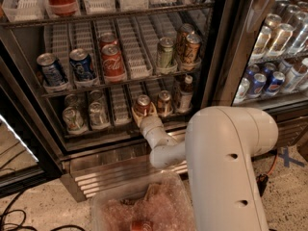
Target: Pick coke can from bottom shelf of fridge
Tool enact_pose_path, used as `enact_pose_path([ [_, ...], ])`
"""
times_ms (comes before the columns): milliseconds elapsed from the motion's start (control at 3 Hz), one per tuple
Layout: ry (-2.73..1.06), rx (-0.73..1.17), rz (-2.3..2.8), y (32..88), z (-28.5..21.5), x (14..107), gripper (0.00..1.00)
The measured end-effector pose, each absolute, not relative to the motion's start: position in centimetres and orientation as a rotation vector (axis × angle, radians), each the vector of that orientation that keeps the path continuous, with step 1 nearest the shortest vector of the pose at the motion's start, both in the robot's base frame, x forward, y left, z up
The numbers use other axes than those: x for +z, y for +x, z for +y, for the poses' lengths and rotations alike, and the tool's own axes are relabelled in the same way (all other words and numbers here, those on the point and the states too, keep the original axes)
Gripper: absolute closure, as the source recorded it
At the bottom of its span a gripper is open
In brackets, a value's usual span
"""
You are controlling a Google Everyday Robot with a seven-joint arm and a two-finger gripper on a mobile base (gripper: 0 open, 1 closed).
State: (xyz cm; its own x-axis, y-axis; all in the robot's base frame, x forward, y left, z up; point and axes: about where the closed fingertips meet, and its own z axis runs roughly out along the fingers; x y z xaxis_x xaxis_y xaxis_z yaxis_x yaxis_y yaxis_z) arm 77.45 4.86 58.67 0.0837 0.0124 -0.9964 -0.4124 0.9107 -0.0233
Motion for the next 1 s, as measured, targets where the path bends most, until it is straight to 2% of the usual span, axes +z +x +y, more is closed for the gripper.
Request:
enact_pose_path([
  [1000,-0.472,0.327,1.348,77.4,4.2,64.3,1.0],
])
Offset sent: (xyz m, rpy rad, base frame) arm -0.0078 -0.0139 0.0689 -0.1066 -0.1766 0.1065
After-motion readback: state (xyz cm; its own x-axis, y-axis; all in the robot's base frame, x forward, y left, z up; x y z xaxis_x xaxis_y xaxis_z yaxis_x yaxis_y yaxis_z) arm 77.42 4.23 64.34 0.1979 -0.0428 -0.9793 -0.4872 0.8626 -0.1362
